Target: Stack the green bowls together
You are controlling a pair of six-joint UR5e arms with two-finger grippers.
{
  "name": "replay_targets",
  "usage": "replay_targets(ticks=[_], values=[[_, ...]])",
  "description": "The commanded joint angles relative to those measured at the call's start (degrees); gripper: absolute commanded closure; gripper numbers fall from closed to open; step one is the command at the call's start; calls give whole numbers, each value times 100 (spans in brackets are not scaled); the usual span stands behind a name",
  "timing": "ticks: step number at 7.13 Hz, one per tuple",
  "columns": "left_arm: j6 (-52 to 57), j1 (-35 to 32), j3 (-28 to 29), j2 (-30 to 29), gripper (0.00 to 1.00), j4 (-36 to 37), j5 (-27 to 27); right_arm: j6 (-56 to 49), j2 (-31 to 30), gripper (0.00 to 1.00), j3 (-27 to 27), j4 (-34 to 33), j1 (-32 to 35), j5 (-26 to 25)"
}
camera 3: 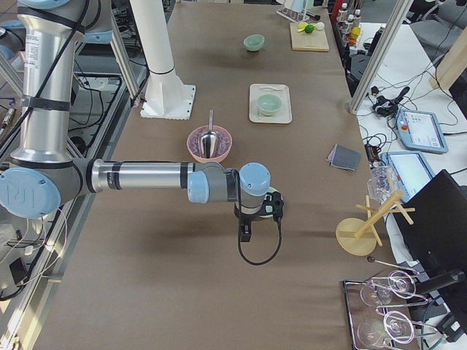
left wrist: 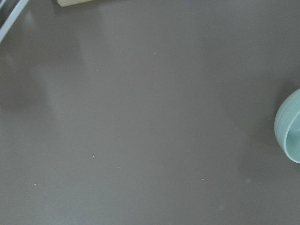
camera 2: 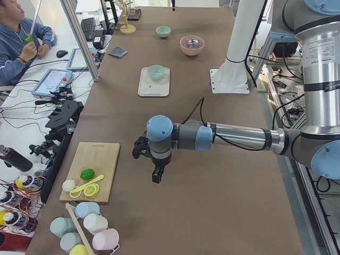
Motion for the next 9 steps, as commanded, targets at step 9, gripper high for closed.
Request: replay_targets(ticks=[9], values=[[-17, 3, 6, 274, 2, -278, 63, -3, 7, 0, -52, 9, -11, -12]])
